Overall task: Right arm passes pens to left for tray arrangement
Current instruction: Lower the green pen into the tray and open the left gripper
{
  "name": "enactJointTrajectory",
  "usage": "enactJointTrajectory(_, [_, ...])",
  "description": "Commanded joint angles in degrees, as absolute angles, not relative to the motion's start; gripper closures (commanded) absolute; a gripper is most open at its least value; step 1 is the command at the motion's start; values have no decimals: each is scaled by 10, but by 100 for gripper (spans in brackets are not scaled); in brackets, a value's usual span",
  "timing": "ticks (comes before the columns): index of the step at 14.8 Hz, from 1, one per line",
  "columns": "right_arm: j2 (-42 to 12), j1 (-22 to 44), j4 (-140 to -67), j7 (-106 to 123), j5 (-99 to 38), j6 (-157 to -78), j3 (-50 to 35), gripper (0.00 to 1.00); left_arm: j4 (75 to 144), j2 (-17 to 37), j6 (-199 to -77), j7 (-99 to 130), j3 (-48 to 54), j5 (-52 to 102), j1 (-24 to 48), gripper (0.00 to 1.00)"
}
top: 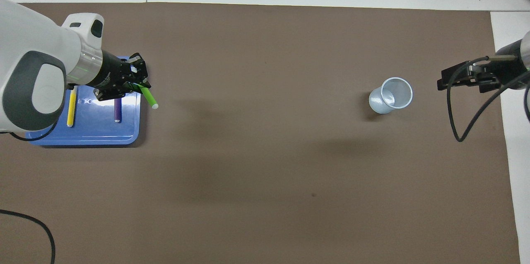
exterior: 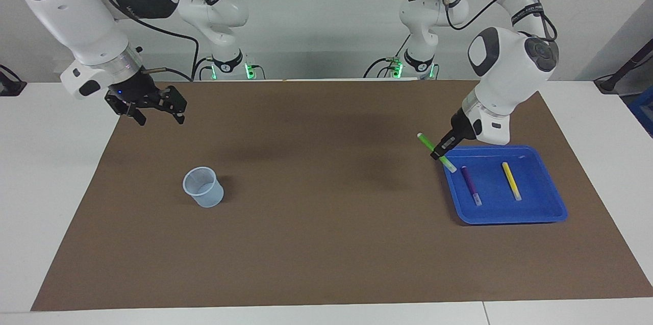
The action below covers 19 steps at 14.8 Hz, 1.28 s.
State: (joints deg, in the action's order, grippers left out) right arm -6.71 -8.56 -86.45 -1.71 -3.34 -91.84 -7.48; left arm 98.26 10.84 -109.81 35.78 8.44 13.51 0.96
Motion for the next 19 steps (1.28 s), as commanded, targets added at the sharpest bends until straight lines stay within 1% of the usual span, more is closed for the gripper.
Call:
enactJointTrajectory(1, [-49, -90, -882, -6, -21, -914, -75, 0, 1036, 77, -1099, 223, 85, 134, -20, 100])
enactJointTrajectory(3, [-50, -93, -882, -6, -20, -916, -75, 0, 1047, 75, -1095, 123, 85, 108, -48, 100])
enactJointTrajectory(5, [-49, -97, -881, -5, -21, -914, -73, 0, 1053, 78, -1097, 29, 86, 45, -60, 100])
enactJointTrajectory(8, [-37, -102, -886, -4, -21, -911, -72, 0, 1056, 83, -1119, -38, 85, 14, -83, 100])
enactJointTrajectory(9, [-29, -105, -897, 4, -20, -892, -72, 0, 1061, 86, -1129, -45, 86, 10, -98, 100])
enactJointTrajectory(11, [4, -113, -946, 25, -20, -900, -71, 0, 1077, 95, -1168, -88, 85, 9, -119, 100])
enactJointTrajectory(12, [16, -113, -963, 27, -20, -916, -72, 0, 1084, 105, -1191, -95, 85, 9, -126, 100])
enactJointTrajectory(15, [16, -113, -963, 27, -21, -921, -72, 0, 1097, 134, -1257, -92, 84, 9, -127, 100])
enactJointTrajectory(18, [16, -114, -963, 25, -22, -922, -71, 0, 1097, 178, -1316, -77, 84, 9, -127, 100])
enactJointTrajectory(19, [16, -114, -963, 25, -22, -922, -71, 0, 1097, 179, -1321, -78, 84, 9, -129, 100])
